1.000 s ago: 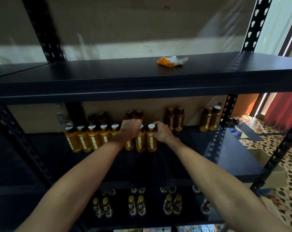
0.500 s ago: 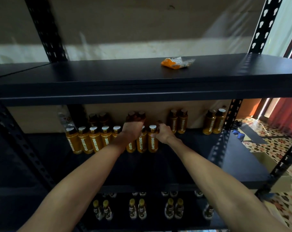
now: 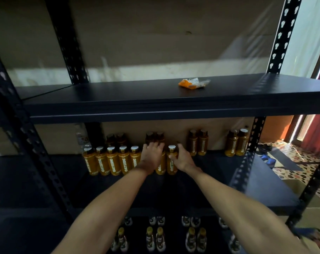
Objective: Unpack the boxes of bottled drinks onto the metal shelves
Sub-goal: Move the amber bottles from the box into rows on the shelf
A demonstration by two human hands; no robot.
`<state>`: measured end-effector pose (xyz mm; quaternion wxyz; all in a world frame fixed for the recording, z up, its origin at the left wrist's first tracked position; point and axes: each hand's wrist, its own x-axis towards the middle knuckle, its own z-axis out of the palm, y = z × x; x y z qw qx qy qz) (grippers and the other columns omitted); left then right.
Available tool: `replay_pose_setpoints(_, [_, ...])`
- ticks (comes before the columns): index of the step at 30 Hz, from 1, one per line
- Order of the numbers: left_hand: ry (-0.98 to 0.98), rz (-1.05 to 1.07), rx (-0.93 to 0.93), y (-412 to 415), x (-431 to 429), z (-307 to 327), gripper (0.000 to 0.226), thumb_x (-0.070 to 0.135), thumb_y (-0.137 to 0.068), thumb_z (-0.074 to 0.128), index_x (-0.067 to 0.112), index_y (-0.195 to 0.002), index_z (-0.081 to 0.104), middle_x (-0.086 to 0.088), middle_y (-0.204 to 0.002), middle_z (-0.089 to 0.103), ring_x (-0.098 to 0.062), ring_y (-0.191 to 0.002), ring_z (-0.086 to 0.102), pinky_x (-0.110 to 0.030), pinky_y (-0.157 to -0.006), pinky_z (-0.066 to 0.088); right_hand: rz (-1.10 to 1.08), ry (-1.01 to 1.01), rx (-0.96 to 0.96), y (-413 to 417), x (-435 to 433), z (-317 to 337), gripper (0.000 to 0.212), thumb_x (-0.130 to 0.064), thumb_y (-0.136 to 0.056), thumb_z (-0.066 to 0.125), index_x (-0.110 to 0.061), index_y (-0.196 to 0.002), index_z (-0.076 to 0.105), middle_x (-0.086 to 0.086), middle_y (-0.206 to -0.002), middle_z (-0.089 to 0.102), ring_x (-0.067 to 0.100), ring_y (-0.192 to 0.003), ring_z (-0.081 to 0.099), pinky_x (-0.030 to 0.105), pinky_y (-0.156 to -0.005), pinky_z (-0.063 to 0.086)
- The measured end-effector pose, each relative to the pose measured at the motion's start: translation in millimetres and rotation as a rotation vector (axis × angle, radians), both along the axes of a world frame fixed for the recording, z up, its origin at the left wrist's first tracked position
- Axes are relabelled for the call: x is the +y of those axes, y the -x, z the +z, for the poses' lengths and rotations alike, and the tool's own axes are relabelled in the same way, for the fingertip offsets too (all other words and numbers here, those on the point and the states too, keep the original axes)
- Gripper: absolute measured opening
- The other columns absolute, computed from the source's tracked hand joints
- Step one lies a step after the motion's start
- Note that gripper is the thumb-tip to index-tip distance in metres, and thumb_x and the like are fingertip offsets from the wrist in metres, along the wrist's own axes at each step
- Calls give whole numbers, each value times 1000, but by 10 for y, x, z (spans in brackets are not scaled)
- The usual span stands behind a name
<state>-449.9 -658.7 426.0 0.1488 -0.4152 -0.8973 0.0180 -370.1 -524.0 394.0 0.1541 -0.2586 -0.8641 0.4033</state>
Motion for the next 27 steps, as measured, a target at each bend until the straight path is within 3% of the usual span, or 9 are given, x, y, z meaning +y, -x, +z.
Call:
replay_pose_setpoints(3, [-63, -14, 8, -85, -56, -29, 61, 29, -96, 53, 19, -151, 29, -8, -145, 42, -27, -134, 38, -47, -111, 32, -17, -37, 25, -104, -10, -41, 78, -34, -97, 64, -23, -160, 19, 1, -164, 28, 24, -149, 29, 42, -120, 31])
replay_pose_setpoints(7, [-110, -50, 0, -204, -157, -62, 63, 31, -98, 48, 17, -154, 24, -9, -150, 36, -27, -139, 32, -48, -115, 28, -22, -67, 57, -239, -22, -121, 79, -29, -98, 63, -29, -160, 14, -2, -168, 17, 22, -153, 17, 45, -123, 23])
replay_pose_setpoints(23, [-20, -65, -78, -775, -552, -538, 57, 37, -100, 44, 17, -151, 27, -8, -148, 36, -27, -134, 33, -43, -106, 30, 27, -163, -67, -883, -348, -606, 72, -29, -102, 55, -28, -161, 14, 5, -168, 12, 24, -154, 14, 37, -124, 19])
replay_pose_setpoints(27, [-17, -75, -161, -912, -622, -836, 58, 39, -102, 39, 17, -153, 25, -7, -152, 34, -27, -140, 29, -44, -109, 29, 59, -258, -131, -1101, -454, -797, 66, -34, -104, 49, -29, -160, 15, 6, -168, 16, 24, -154, 14, 49, -124, 14])
